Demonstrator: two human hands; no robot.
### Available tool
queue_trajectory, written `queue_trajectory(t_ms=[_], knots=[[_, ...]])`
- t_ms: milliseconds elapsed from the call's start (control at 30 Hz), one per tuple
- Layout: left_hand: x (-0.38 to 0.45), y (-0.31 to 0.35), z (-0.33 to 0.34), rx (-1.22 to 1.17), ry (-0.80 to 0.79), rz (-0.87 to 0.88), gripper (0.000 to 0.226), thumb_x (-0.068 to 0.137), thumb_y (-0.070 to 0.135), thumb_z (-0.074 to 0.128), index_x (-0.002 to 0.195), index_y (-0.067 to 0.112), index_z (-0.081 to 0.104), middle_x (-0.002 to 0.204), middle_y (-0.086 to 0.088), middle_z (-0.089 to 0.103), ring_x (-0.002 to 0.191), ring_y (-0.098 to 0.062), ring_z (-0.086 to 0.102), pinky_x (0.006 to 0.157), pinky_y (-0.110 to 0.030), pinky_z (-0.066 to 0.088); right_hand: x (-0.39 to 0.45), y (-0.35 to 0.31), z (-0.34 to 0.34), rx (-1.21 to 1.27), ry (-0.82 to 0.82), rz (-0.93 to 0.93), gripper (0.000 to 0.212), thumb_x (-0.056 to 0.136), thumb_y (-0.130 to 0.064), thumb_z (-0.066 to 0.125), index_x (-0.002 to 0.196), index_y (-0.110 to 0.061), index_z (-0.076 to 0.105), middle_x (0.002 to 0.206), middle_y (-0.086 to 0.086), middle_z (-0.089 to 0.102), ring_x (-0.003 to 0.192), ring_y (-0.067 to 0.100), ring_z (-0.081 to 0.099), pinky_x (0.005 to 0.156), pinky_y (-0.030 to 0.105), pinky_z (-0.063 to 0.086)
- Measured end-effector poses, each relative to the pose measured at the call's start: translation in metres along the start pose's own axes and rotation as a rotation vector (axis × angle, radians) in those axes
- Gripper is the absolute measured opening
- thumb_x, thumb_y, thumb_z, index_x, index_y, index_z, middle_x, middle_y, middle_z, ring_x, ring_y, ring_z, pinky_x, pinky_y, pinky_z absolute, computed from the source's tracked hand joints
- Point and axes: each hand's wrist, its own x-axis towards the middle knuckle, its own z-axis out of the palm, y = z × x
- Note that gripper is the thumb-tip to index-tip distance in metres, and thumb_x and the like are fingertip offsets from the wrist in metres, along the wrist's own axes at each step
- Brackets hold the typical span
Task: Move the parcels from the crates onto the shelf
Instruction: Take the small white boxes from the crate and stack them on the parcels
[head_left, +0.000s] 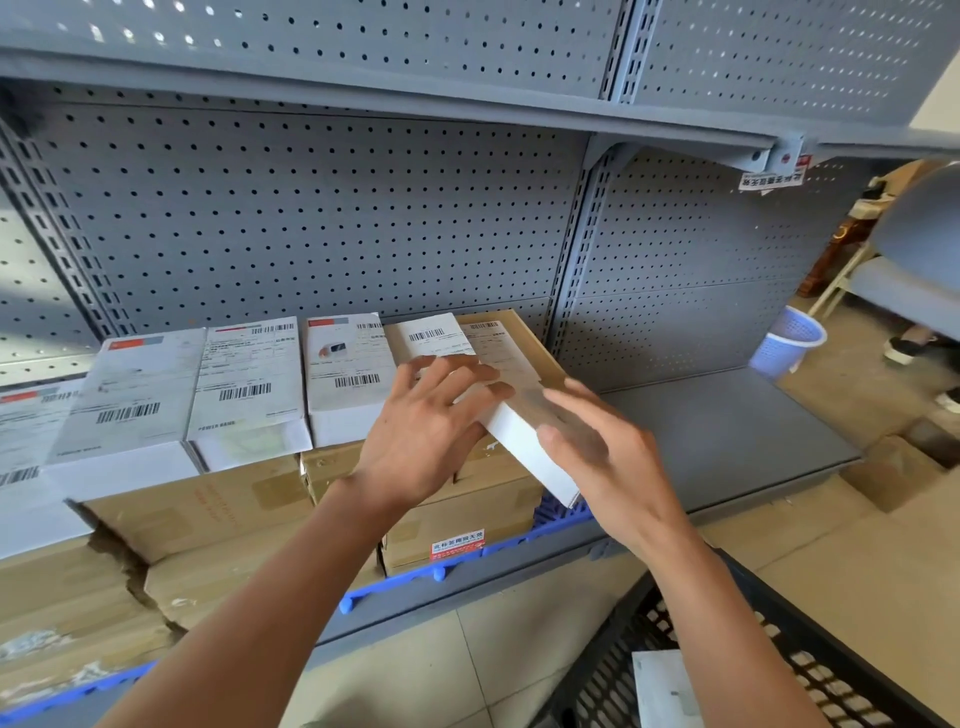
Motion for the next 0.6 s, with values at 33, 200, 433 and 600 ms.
queue_trajectory(t_ms=[33,200,433,600], knots=[[0.001,0.001,-0.002,-0.008,0.008,-0.024,0.035,0.093,0.029,0.054,0.125,0.022,0.066,0.122,0.005,0.066,0.115,-0.027,0.059,0.091,-0.048,0.046,-0.001,0.001,-0.002,0.026,0.067,-0.03,0.055,0.086,-0.065,0.058,0.138,-0.046,0.058,0.154,-0.027,0.04,0.144,-0.007,0.032,0.12,0.03,0.03],[0.004,0.022,-0.014,-0.2,0.049,-0.331,0.043,0.09,0.038,0.073,0.129,0.023,0.063,0.113,0.004,0.07,0.102,-0.026,0.061,0.081,-0.045,0.052,-0.006,-0.007,-0.011,0.242,0.39,-0.061,0.058,0.097,-0.058,0.043,0.152,-0.04,0.042,0.157,-0.01,0.044,0.144,0.002,0.037,0.112,0.012,0.033],[0.011,0.034,-0.023,-0.737,-0.029,-0.724,0.029,0.093,0.046,0.069,0.12,0.035,0.071,0.096,0.019,0.076,0.083,-0.004,0.069,0.072,-0.03,0.057,-0.003,0.003,0.014,0.228,0.367,0.042,0.077,0.098,-0.018,0.064,0.156,-0.048,0.023,0.126,-0.047,0.049,0.114,-0.008,0.06,0.101,0.039,0.054],[0.012,0.039,-0.024,-1.046,0.001,-0.947,0.018,0.092,0.04,0.073,0.103,0.029,0.08,0.09,0.01,0.078,0.072,-0.011,0.069,0.062,-0.038,0.058,-0.001,0.003,0.041,0.19,0.295,-0.044,0.069,0.097,-0.014,0.063,0.151,-0.047,0.036,0.162,-0.008,0.034,0.143,0.01,0.043,0.106,0.042,0.051]])
